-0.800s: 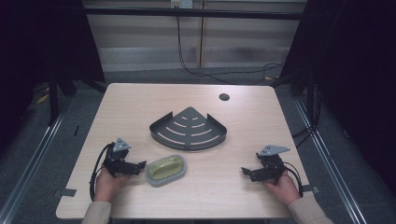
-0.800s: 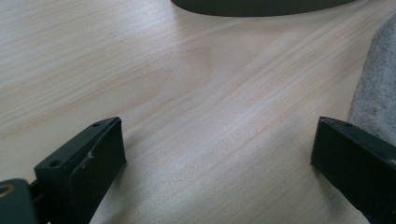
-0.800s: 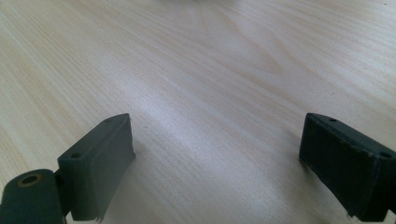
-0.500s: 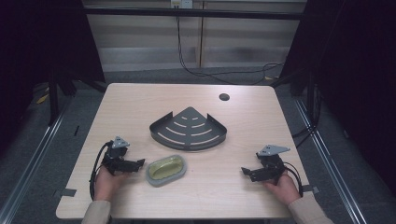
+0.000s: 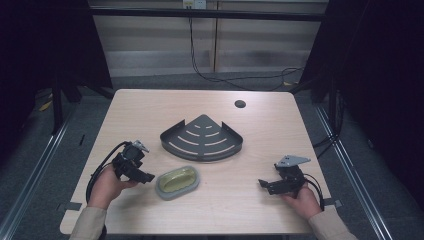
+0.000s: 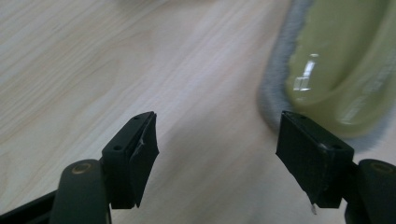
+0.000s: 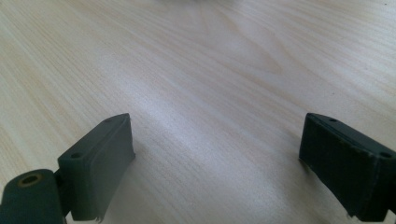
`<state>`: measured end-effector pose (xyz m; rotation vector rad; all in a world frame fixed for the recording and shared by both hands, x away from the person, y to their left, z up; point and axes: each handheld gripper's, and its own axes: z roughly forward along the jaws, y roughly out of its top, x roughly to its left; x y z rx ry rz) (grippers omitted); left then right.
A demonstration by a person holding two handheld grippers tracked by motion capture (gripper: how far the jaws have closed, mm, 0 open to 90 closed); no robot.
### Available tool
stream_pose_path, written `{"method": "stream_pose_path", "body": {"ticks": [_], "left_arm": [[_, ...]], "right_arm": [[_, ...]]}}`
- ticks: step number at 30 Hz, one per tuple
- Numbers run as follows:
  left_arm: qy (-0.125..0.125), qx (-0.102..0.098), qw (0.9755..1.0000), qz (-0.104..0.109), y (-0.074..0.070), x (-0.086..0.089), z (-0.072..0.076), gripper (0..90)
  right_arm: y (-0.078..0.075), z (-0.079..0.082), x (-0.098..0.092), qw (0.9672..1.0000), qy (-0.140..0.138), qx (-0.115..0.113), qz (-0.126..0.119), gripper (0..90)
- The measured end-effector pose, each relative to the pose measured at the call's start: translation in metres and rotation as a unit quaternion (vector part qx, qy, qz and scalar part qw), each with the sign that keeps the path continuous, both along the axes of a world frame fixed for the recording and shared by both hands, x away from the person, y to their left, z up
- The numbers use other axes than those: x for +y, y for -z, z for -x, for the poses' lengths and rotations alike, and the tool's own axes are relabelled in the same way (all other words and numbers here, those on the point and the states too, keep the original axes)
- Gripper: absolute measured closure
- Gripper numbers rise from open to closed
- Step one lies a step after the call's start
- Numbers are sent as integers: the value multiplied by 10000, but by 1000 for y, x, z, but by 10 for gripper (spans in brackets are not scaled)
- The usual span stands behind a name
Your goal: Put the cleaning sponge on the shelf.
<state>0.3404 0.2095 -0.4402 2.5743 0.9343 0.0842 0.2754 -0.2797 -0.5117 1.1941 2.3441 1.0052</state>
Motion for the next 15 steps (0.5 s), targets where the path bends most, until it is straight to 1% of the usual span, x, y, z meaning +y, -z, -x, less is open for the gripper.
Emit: {"method": "stream_pose_path", "body": {"ticks": [1, 2, 3, 4, 5, 7, 8, 9, 10, 11, 12, 15], "left_arm": [[0, 0, 10000, 0, 0, 0, 0, 294], [147, 60, 9998, -72, -6, -3, -1, 294], [191, 75, 9998, -87, -9, -4, -1, 305], [187, 131, 9997, -69, -11, -5, -1, 306], [296, 164, 9993, -136, -16, -9, -1, 308], [416, 202, 9987, -227, -23, -14, -2, 316], [416, 202, 9987, -227, -23, -14, -2, 316], [519, 220, 9981, -266, -27, -17, -2, 321], [519, 220, 9981, -266, -27, -17, -2, 322], [619, 272, 9971, -358, -31, -22, -2, 323], [619, 272, 9971, -358, -31, -22, -2, 325], [789, 321, 9952, -477, -38, -32, -1, 330]], "right_arm": [[0, 0, 0, 10000, 0, 0, 0, 94], [0, 0, 0, 10000, 1, -5, 16, 94], [0, 0, 0, 10000, -4, -6, 7, 94], [0, 0, 0, 10000, 4, -4, 15, 94], [0, 0, 0, 10000, 1, -5, 16, 94], [0, 0, 0, 10000, 1, -5, 17, 94], [0, 0, 0, 10000, 1, -5, 17, 94], [0, 0, 0, 10000, 1, -5, 14, 94], [0, 0, 0, 10000, 1, -5, 14, 94], [0, 0, 0, 10000, 1, -1, 5, 94], [0, 0, 0, 10000, 1, -1, 5, 94], [0, 0, 0, 10000, -1, -1, 1, 94]]}}
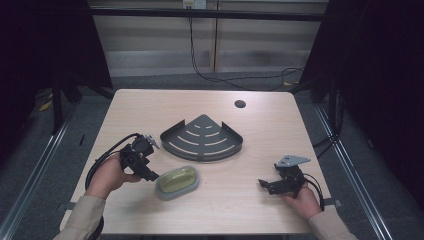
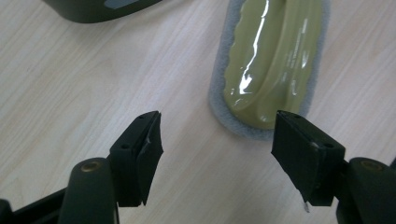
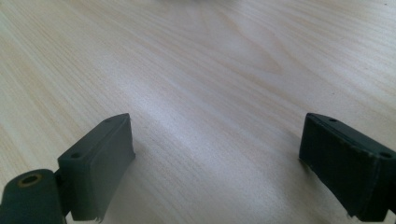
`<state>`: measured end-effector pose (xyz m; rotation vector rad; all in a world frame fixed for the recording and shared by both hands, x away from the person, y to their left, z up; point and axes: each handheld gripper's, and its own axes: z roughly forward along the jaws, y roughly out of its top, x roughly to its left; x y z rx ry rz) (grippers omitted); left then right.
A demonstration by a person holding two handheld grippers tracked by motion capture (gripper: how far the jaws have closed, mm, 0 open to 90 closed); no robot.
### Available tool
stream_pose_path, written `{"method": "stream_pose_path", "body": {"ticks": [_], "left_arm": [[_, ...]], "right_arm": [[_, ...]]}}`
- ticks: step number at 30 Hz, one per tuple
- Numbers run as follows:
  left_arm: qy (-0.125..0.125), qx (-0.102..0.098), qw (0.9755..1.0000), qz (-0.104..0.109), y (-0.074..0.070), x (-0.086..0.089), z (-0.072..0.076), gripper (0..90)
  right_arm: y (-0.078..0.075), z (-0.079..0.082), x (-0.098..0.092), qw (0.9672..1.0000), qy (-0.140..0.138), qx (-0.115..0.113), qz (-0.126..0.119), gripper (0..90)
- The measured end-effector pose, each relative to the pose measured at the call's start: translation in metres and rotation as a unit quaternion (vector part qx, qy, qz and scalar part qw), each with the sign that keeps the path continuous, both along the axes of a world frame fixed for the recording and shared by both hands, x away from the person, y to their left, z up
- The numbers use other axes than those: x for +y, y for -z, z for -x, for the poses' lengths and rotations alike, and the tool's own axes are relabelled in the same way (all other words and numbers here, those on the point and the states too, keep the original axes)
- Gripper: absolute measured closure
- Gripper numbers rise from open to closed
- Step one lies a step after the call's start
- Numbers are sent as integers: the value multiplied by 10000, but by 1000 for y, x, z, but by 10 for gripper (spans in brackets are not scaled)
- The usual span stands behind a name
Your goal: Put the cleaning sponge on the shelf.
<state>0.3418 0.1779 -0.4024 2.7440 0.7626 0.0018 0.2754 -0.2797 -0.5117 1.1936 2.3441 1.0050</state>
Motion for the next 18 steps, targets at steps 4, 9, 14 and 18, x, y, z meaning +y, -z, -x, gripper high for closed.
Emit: {"method": "stream_pose_path", "body": {"ticks": [4, 9, 14, 18], "left_arm": [[176, 43, 9998, -18, -5, -11, 1, 341], [342, 98, 9993, -108, -7, -22, 1, 353], [436, 283, 9984, -202, -3, -34, 1, 380], [575, 342, 9975, -236, -1, -44, -1, 390]], "right_arm": [[0, 0, 0, 10000, 7, 0, 12, 94], [0, 0, 0, 10000, 3, 0, 5, 94], [0, 0, 0, 10000, 1, -3, 12, 94], [0, 0, 0, 10000, 2, -4, 16, 94]]}}
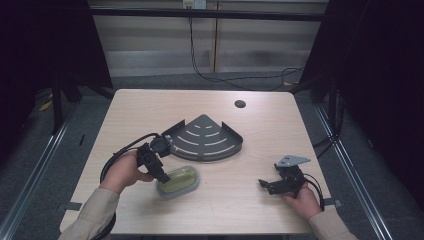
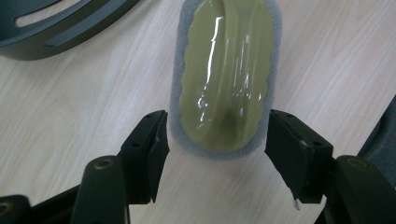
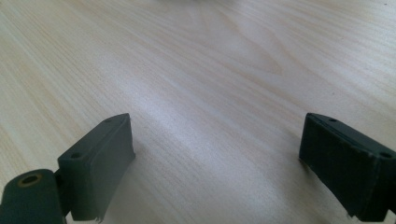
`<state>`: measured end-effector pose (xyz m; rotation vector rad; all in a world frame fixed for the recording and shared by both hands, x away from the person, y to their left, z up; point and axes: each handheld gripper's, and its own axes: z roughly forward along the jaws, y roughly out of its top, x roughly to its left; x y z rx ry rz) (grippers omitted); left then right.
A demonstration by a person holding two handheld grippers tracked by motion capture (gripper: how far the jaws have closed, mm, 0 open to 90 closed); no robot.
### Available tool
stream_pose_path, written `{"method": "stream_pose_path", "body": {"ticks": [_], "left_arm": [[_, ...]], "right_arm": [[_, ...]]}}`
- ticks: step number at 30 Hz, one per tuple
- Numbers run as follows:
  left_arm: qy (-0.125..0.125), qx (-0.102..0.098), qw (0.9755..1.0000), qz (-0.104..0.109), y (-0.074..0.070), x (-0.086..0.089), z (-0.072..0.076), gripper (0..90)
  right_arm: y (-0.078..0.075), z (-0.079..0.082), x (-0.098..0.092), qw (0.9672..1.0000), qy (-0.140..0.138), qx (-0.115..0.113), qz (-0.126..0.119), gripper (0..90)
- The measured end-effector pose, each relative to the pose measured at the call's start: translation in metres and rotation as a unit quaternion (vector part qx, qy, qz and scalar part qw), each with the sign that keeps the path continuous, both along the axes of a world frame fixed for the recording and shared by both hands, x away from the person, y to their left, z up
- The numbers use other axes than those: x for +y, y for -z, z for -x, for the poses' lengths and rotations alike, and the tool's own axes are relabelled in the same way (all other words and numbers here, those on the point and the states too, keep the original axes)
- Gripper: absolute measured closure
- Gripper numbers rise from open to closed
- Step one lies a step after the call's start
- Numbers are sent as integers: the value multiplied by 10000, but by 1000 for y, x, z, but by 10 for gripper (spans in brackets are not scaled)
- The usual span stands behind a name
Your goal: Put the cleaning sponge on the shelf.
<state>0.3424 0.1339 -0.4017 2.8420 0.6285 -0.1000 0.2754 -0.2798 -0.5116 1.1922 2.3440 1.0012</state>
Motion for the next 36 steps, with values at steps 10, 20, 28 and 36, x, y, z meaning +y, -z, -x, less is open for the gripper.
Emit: {"method": "stream_pose_path", "body": {"ticks": [10, 20, 28, 36], "left_arm": [[174, 186, 9996, -95, 8, -17, -3, 452], [350, 298, 9987, -202, 15, -31, -5, 595], [412, 347, 9980, -338, 16, -37, -5, 677], [364, 358, 9978, -434, 15, -40, -7, 706]], "right_arm": [[0, 0, 0, 10000, -3, 1, -9, 94], [0, 0, 0, 10000, -1, 0, -2, 94], [0, 0, 0, 10000, -1, 0, -3, 94], [0, 0, 0, 10000, -6, -2, -12, 94]]}}
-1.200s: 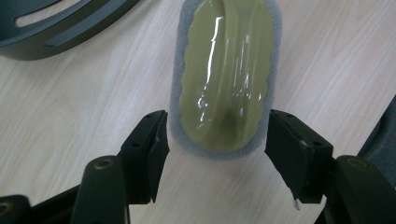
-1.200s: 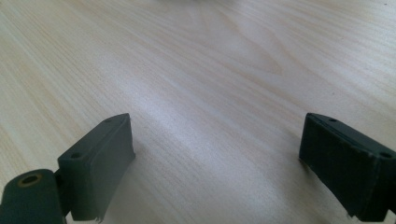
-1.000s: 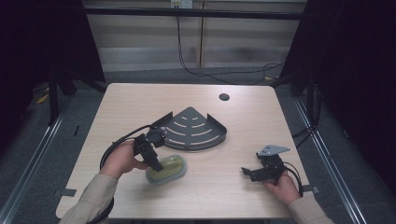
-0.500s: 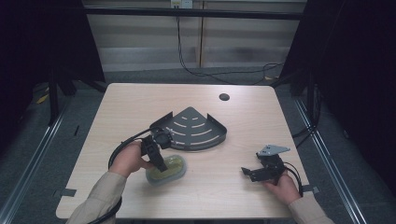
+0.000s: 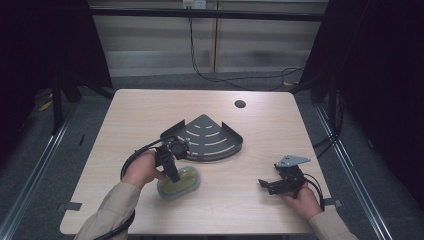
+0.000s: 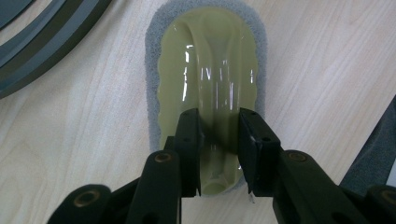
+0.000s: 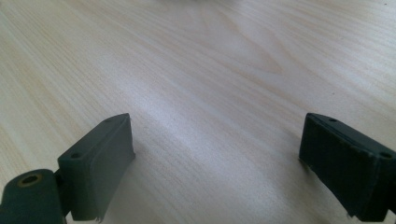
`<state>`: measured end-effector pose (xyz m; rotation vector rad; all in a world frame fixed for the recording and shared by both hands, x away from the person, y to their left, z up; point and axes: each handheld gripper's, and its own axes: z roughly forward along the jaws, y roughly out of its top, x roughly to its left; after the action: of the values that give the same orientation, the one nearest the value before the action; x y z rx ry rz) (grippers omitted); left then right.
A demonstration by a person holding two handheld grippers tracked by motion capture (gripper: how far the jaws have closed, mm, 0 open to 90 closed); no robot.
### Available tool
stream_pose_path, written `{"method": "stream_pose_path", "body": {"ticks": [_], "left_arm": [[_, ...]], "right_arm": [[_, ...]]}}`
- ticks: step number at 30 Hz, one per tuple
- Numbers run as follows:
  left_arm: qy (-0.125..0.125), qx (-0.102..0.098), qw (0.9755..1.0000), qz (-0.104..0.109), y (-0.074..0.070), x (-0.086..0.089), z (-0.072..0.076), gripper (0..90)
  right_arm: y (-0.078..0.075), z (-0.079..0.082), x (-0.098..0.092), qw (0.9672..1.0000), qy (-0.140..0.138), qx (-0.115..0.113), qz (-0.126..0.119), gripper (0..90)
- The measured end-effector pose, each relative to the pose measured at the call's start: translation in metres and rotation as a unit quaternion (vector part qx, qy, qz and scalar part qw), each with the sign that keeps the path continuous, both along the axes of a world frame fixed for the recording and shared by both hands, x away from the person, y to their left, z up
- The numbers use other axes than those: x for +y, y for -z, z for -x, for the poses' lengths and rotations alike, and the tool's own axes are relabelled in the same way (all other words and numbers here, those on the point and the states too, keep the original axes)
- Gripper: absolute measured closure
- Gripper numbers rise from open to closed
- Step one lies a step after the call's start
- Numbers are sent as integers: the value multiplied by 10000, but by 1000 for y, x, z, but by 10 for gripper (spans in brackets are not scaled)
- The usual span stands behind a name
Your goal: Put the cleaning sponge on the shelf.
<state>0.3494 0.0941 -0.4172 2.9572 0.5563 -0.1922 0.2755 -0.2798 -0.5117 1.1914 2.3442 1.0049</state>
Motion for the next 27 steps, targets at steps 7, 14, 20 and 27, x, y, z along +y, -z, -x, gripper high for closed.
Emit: {"method": "stream_pose_path", "body": {"ticks": [7, 14, 20, 27], "left_arm": [[-21, 30, 10000, -22, -7, -1, 0, 710], [-107, -7, 9999, -28, -21, 3, -2, 712], [-179, -35, 9998, -56, -33, 6, -4, 713], [-234, -56, 9997, 1, -46, 8, -7, 714]], "right_arm": [[0, 0, 0, 10000, 0, 1, 1, 94], [0, 0, 0, 10000, 7, 2, 12, 94], [0, 0, 0, 10000, 11, -4, 6, 94], [0, 0, 0, 10000, 12, -9, 7, 94]]}}
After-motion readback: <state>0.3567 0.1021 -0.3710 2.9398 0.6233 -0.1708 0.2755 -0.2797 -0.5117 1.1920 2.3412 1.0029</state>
